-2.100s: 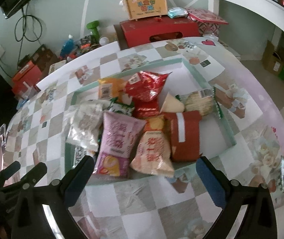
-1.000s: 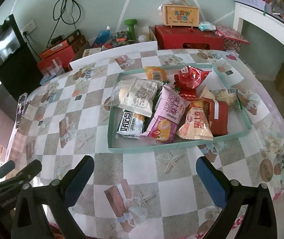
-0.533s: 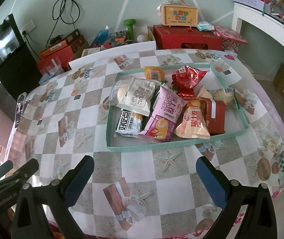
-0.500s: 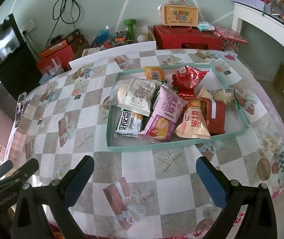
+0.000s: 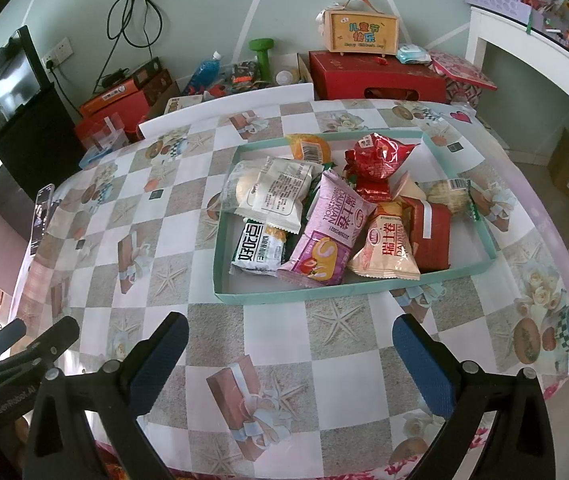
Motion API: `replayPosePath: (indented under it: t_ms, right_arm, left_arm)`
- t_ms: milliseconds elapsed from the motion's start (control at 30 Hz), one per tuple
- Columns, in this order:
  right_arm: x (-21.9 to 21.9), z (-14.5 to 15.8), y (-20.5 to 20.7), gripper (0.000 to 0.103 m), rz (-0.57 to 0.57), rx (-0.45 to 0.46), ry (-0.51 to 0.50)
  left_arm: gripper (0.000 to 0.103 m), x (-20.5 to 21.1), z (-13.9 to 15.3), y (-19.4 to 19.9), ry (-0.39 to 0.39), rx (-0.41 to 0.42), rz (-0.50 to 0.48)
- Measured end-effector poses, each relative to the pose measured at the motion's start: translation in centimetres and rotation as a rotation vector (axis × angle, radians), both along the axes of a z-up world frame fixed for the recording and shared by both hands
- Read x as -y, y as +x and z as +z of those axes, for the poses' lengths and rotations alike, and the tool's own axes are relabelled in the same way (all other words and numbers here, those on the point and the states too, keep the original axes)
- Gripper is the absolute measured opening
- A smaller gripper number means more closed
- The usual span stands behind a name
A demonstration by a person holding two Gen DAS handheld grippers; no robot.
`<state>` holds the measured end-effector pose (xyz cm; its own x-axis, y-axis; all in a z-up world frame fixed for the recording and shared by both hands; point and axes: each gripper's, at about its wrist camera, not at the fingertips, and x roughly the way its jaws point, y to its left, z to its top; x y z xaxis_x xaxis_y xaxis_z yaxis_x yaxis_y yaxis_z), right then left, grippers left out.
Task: Organize snacks
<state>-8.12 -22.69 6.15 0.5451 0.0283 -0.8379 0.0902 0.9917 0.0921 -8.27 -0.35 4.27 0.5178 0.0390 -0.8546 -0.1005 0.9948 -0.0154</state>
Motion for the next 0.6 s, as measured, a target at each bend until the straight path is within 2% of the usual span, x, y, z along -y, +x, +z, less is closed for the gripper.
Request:
replayPosePath:
  t_ms: [600]
  right_arm:
    - [-0.03, 0.0, 0.04, 0.103, -0.001, -0.001, -0.001]
  left_arm:
    - [0.103, 0.15, -0.2, 0.16, 0.005, -0.002, -0.007]
